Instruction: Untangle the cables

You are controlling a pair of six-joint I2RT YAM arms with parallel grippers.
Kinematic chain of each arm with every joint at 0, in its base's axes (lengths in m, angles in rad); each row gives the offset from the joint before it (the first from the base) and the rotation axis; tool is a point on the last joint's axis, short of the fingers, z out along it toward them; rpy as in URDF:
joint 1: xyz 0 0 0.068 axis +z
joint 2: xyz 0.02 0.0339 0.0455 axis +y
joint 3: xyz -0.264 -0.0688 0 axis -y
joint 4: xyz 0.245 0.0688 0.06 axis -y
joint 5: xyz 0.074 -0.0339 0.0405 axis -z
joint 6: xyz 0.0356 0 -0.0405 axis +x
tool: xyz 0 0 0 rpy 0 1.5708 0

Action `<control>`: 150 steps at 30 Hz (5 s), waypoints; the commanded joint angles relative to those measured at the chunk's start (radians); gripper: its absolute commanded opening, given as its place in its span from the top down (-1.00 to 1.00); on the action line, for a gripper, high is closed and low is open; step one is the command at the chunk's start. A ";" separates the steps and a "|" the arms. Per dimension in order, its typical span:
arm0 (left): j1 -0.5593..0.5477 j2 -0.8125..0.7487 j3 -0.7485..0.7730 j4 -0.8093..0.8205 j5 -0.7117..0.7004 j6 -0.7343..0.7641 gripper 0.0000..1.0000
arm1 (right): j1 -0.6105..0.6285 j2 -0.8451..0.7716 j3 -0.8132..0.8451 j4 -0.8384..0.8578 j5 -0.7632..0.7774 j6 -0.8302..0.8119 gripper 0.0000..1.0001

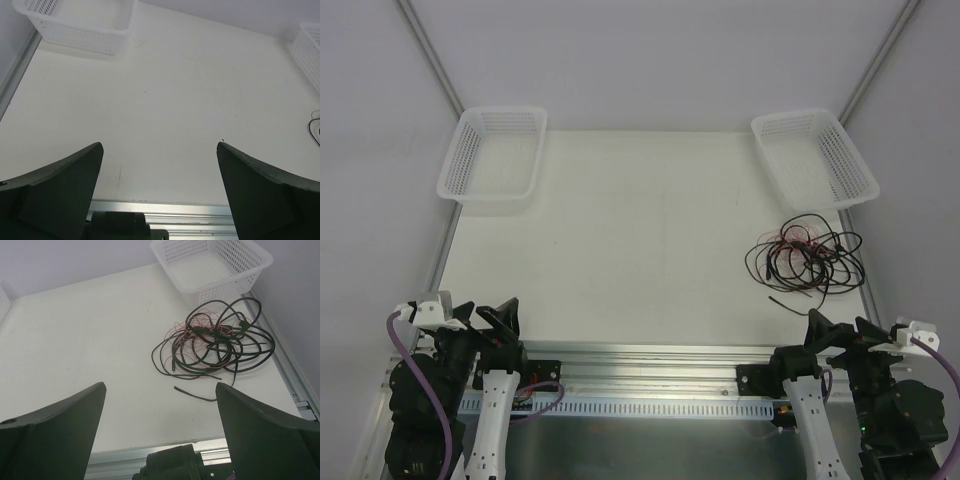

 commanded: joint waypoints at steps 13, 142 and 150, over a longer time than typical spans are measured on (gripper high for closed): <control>0.006 -0.155 -0.021 0.026 0.011 -0.083 -0.98 | -0.002 0.047 -0.014 -0.020 -0.008 0.167 -0.93; -0.850 1.313 -0.438 1.276 -0.101 0.118 0.11 | 0.725 0.839 -0.504 0.856 -0.050 0.299 -0.55; -0.852 1.325 -0.406 1.267 -0.056 0.141 0.72 | 0.753 0.912 -0.485 0.909 -0.036 0.289 -0.55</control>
